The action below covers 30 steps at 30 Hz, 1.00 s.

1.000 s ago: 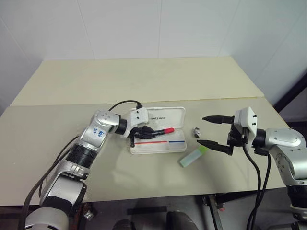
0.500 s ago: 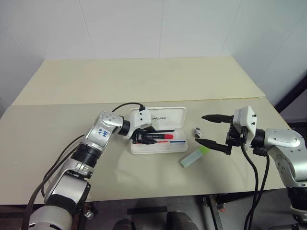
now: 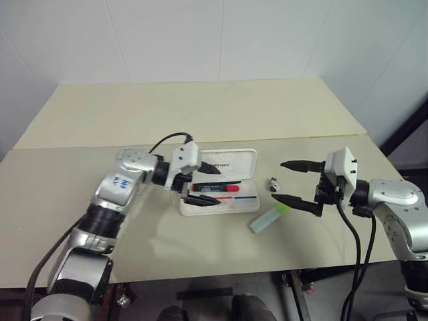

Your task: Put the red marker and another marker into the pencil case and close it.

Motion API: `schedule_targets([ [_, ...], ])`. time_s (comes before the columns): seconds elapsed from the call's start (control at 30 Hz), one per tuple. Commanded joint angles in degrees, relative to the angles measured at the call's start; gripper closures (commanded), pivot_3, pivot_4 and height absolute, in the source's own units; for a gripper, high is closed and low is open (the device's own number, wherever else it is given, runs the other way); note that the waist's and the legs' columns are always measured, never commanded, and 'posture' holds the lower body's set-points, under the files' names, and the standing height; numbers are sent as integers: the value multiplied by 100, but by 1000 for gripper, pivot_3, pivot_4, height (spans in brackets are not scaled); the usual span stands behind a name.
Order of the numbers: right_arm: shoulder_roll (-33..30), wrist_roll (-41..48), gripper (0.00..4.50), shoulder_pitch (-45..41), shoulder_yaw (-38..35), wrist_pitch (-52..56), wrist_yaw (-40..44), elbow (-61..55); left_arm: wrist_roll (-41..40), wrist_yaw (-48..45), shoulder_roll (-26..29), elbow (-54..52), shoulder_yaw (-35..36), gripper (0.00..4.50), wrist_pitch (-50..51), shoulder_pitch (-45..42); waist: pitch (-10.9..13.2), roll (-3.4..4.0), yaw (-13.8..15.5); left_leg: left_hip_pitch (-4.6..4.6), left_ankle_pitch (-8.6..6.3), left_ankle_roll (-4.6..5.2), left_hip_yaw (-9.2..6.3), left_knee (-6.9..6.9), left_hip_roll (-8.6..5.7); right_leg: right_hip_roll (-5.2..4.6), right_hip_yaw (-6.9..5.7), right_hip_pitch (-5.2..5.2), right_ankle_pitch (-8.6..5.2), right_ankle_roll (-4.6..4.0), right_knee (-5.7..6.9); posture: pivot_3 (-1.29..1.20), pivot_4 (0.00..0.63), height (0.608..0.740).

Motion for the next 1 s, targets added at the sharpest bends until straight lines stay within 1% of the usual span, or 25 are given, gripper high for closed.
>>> schedule_targets([
  [0.03,-287,49,0,-135,-155,42,160,17,-550,-357,312,-477,456,26,-84,223,0,0,3,-2,0,0,0,1,0,-1,0,0,0,0,-1,0,150,740],
  [0.13,-560,96,0,-112,-210,41,454,32,-740,-535,659,-480,848,26,-404,493,0,0,10,-4,-3,5,0,1,-1,-2,-1,2,0,0,-6,0,150,740],
  [0.27,-1061,-267,0,-107,70,-541,1236,241,-786,-879,1192,-322,1142,26,-833,864,2,3,9,-5,-6,10,-1,-2,0,-2,-4,2,0,0,-16,0,150,740],
  [0.37,-1266,-653,0,-603,519,-1231,2029,876,-843,-1073,1490,-47,1431,26,-1127,1023,2,3,1,-3,-9,16,3,0,-1,-3,-4,11,6,8,-31,0,150,740],
  [0.5,-1117,-1008,0,-1462,1128,-2039,2726,1878,-758,-1269,1785,374,1558,26,-1646,1168,8,12,-33,4,-10,20,16,2,1,-2,-1,12,18,9,-39,0,150,740],
  [0.6,-982,-1099,0,-2097,1826,-2701,2826,2582,-688,-1311,1948,514,1602,26,-1992,1336,15,23,-51,3,-10,20,23,1,3,-4,0,8,17,8,-39,0,150,740],
  [0.7,-857,-1066,0,-2508,2447,-3150,2826,3026,-729,-1252,2027,493,1680,26,-2095,1470,19,27,-51,-1,-12,23,30,0,7,-7,-1,-1,15,4,-38,0,150,740],
  [0.83,-768,-1012,0,-2839,3281,-3762,2826,3415,-807,-1154,2118,222,1808,26,-2054,1778,30,40,-45,-6,-14,26,38,-1,6,-15,-2,-4,14,3,-40,0,150,740],
  [1.0,-847,-835,0,-3042,4161,-4257,2826,3652,-916,-982,2203,-166,1950,26,-1837,2142,36,46,-39,-6,-19,33,44,-1,7,-20,-2,-4,14,3,-39,0,150,740],
])
